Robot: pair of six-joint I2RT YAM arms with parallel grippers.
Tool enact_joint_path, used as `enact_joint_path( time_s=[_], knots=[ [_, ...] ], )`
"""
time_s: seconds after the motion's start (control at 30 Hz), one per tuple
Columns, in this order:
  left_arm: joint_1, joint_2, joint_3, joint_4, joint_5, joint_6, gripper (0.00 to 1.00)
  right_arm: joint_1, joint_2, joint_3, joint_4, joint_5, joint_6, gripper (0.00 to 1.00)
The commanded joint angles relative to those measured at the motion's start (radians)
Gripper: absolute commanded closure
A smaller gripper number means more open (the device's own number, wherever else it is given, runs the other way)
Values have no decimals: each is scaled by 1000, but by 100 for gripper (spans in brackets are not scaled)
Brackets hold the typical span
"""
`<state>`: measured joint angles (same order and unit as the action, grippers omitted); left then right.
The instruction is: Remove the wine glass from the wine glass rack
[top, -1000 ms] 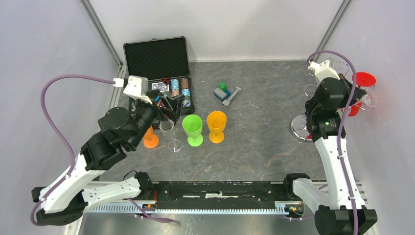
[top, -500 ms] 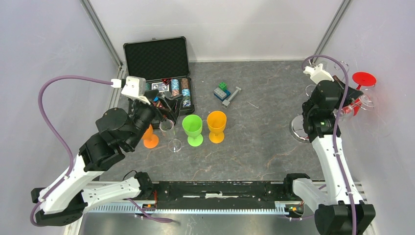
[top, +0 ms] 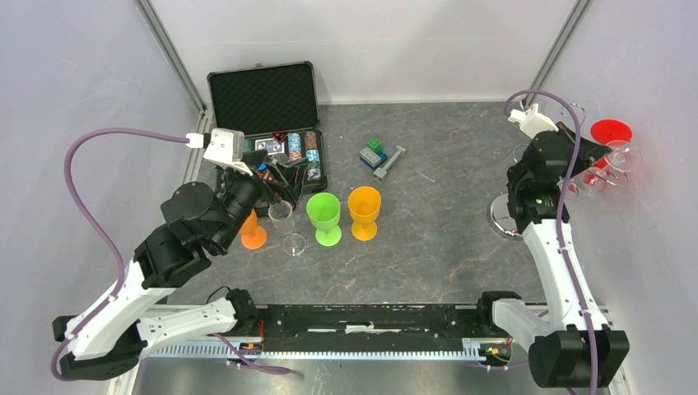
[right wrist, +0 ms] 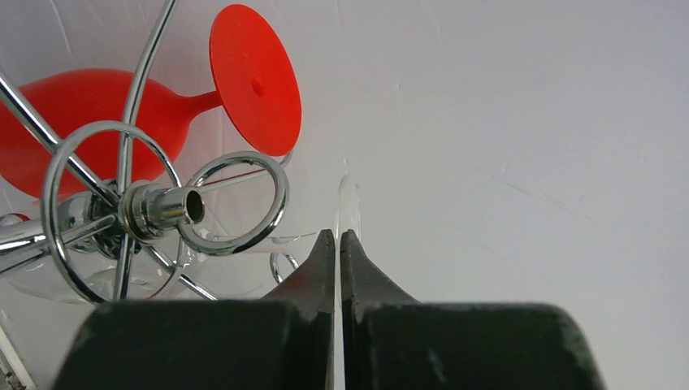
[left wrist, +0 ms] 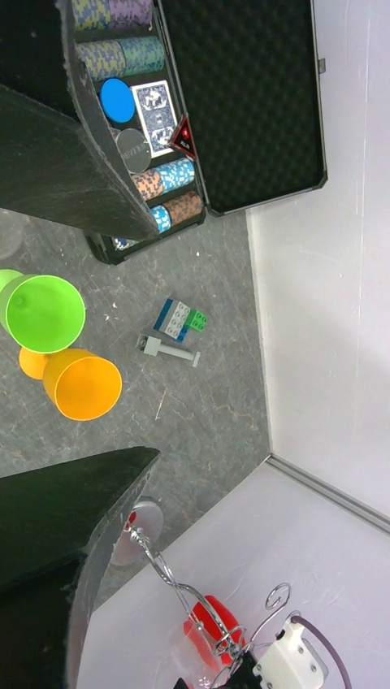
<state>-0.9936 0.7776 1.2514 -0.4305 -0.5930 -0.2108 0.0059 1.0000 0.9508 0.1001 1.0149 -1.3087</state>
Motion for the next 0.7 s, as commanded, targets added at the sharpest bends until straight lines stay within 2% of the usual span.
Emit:
enact_joint_path(
  time_s=[0.0, 0.17, 0.67],
  knots=[
    [0, -7, -9, 56, -8, 40, 0, 0, 3, 35, 89, 1, -26, 100],
    [0, -27, -18, 60, -11, 48, 0, 0, -10, 40, 92, 14, -34, 100],
    [0, -49, -33, 67, -7, 54, 0, -127, -24, 27, 56, -79, -4, 100]
  ],
)
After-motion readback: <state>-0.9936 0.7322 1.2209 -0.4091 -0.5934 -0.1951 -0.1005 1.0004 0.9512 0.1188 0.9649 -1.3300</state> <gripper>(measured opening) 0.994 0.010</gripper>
